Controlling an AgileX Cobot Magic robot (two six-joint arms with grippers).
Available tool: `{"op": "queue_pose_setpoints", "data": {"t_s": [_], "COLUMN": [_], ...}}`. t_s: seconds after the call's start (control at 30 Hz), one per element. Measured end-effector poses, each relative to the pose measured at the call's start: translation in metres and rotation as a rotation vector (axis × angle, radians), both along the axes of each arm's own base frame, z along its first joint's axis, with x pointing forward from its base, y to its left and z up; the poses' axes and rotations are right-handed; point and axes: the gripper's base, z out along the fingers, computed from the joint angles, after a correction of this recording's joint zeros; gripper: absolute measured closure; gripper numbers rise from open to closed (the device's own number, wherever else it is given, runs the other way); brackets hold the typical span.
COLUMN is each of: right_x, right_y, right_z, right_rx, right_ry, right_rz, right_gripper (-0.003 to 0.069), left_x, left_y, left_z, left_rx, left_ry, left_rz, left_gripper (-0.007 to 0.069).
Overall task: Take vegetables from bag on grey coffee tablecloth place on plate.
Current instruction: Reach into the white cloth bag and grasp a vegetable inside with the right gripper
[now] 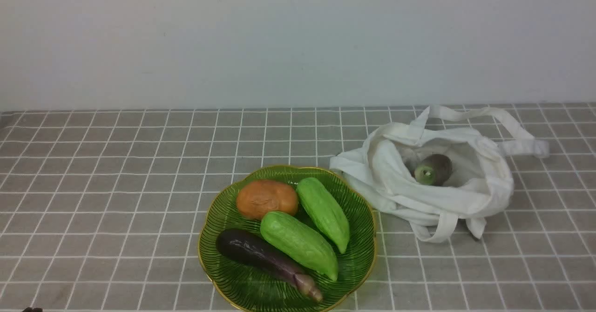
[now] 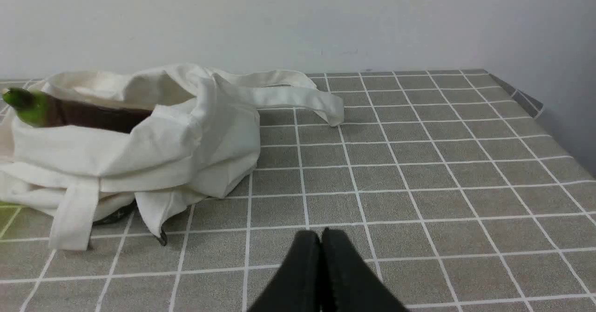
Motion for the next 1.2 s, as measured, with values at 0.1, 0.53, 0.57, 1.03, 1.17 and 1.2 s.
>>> {"op": "queue_pose_setpoints", "data": {"t_s": [0.1, 0.53, 0.57, 1.03, 1.17, 1.2], "right_x": [0.0, 0.0, 0.0, 0.0, 0.002, 0.003], "right_y": [0.0, 0.0, 0.0, 0.0, 0.004, 0.004], "right_z": [0.0, 0.0, 0.0, 0.0, 0.009, 0.013], "right_rx": [0.0, 0.0, 0.0, 0.011, 0.251, 0.338], "right_ry": [0.0, 0.0, 0.0, -0.006, -0.149, -0.2], "right_rz": [0.0, 0.0, 0.0, 0.001, 0.005, 0.002], "right_gripper": [0.0673, 0.0673, 0.0673, 0.0673, 0.0673, 0.0673], "left_x": [0.0, 0.0, 0.0, 0.0, 0.0, 0.0], "left_y": [0.0, 0.0, 0.0, 0.0, 0.0, 0.0], "left_z": [0.0, 0.0, 0.0, 0.0, 0.0, 0.0], "left_rx": [0.0, 0.0, 0.0, 0.0, 0.0, 0.0], "left_ry": [0.0, 0.0, 0.0, 0.0, 0.0, 0.0], "left_rz": [0.0, 0.0, 0.0, 0.0, 0.0, 0.0], "left_gripper": [0.0629, 0.0629, 0.0629, 0.0629, 0.0629, 0.0629]}}
